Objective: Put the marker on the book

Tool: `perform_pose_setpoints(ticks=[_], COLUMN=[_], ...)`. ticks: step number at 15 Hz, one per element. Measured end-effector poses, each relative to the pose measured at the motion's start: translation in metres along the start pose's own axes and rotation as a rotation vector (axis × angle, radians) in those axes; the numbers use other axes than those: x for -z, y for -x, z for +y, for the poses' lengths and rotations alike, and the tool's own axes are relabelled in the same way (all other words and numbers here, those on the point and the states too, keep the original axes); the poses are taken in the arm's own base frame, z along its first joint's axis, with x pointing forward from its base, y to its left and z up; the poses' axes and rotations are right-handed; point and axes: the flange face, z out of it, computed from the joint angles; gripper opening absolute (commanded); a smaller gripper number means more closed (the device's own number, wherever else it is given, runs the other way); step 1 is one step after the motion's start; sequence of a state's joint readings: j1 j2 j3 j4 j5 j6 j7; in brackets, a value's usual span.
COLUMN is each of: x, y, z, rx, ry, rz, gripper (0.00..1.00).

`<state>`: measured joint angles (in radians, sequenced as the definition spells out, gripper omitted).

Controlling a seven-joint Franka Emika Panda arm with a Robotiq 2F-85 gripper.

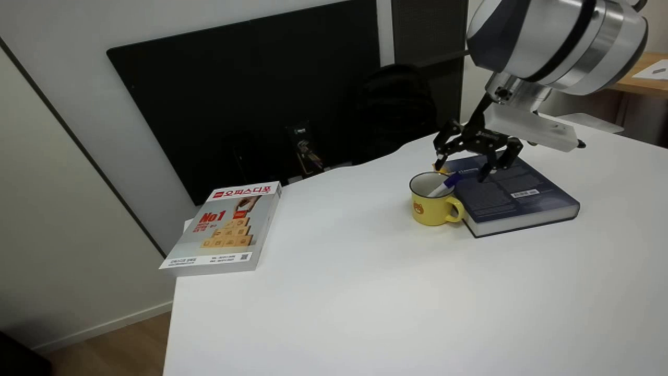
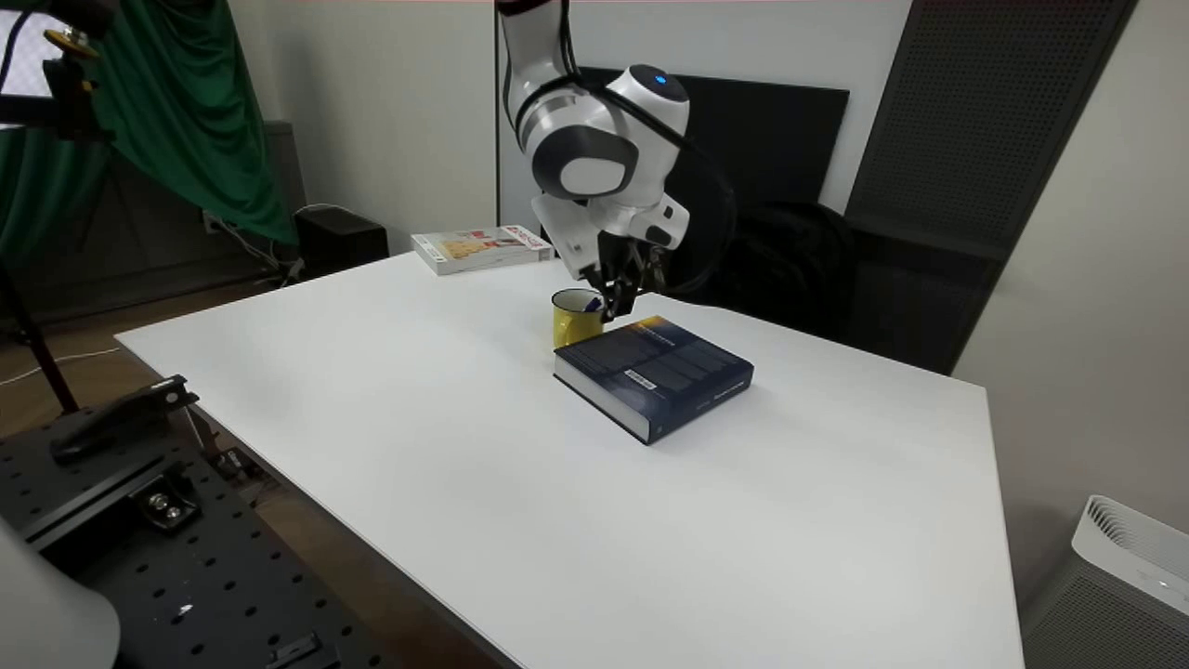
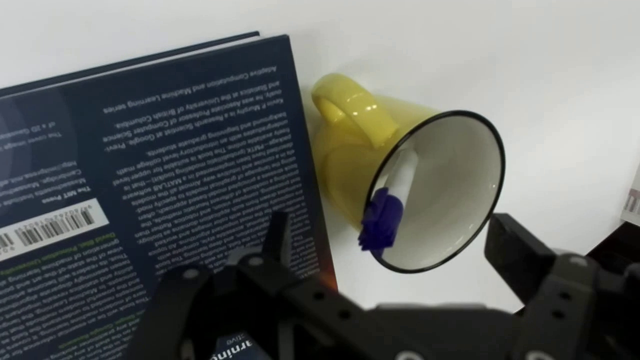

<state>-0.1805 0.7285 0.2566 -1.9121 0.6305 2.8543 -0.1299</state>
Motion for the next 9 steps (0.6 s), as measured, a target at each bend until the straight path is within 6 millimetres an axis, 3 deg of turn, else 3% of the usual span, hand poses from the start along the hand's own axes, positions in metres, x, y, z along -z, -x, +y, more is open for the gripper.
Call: perform_pose_setpoints(ticks=[2, 3, 4, 9], x=[-0.0023, -0.0031, -0.0038, -0.0053], y=[0.0006, 0.0008, 0.0011, 0.0012], z=[0.0006, 0.0009, 0.0011, 0.0004], rx=[0.006, 0.007, 0.007, 0.025], ry=[-0.001, -0.001, -0.001, 0.005], rz=[0.007, 0.01, 0.011, 0.022], gripper=[1.0, 0.75, 0.75, 0.39])
